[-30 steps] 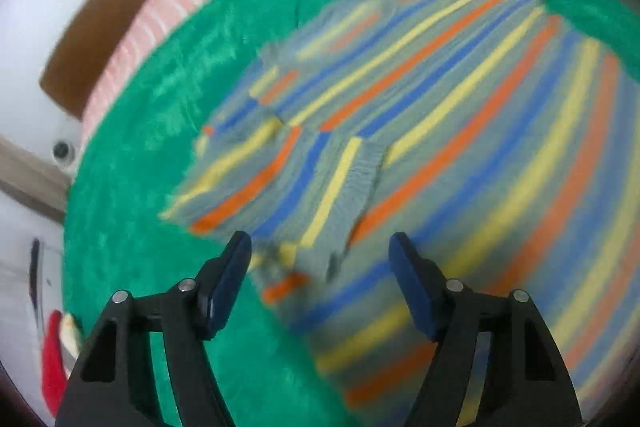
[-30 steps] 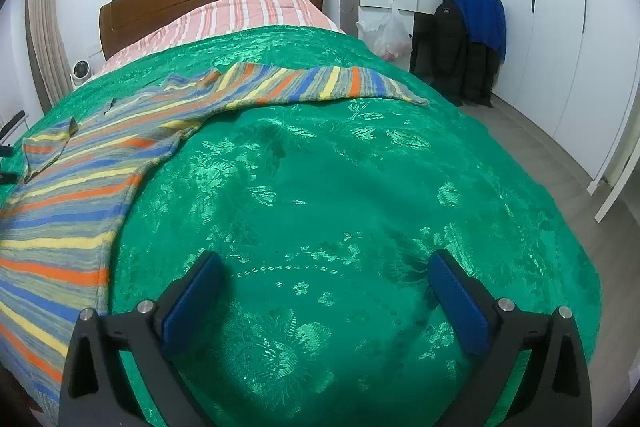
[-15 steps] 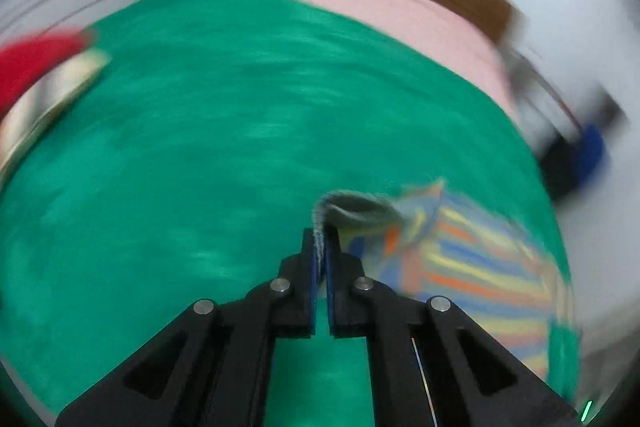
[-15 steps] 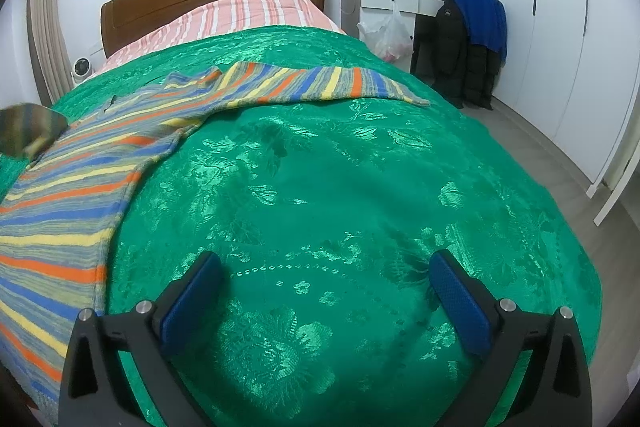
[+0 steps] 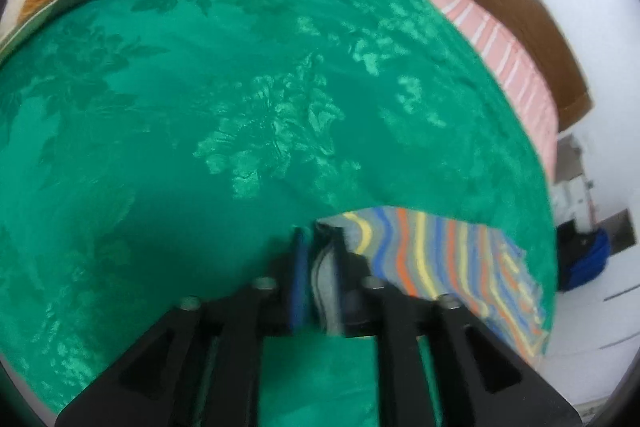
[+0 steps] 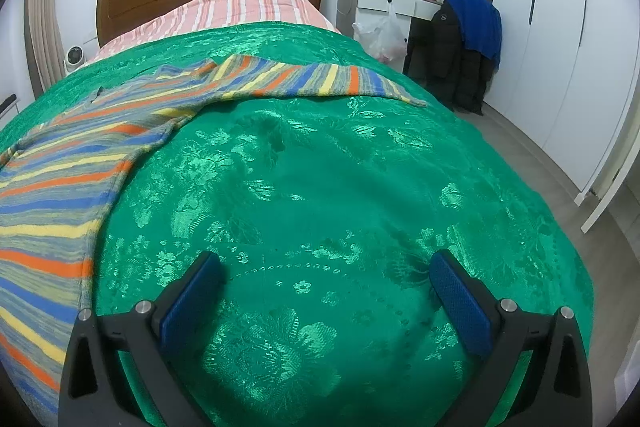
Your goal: Fold small clothes
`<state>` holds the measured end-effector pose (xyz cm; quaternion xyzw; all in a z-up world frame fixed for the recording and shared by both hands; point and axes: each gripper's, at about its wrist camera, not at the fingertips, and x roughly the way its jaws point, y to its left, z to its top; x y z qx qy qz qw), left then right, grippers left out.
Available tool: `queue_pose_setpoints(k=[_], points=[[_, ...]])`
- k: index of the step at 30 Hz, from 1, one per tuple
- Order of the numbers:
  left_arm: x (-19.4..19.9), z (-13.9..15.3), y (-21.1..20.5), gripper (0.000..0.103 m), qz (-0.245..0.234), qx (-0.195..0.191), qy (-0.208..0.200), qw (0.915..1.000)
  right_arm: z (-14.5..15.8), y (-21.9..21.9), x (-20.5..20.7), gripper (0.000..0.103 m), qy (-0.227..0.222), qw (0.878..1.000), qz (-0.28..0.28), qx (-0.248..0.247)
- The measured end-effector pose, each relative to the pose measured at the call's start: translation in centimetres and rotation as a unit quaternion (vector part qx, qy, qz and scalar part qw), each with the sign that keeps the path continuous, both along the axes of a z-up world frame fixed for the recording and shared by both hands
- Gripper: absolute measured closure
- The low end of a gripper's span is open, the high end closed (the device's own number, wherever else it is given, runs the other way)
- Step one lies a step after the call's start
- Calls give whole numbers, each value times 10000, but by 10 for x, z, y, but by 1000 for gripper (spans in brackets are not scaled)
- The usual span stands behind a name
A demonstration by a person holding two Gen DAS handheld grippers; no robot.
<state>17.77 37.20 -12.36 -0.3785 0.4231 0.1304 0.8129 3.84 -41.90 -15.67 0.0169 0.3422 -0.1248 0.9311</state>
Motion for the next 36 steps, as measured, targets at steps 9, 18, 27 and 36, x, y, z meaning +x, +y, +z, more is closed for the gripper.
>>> queue_pose_setpoints(k=[9, 18, 27, 36], points=[[0, -16, -55, 53, -902, 11, -164, 9958, -1, 4, 0, 0, -21, 9999, -59, -96], [-18, -25, -44, 103, -674, 620, 715, 9932, -1, 4, -1, 0, -39, 9999, -59, -78], [-10, 1, -13, 41, -707, -152, -443, 9964, -3, 7, 1, 0, -36, 9999, -86, -139], [36, -31, -16, 101, -126, 366, 252, 9989, -4, 9, 3, 0, -22, 9997, -111, -204]])
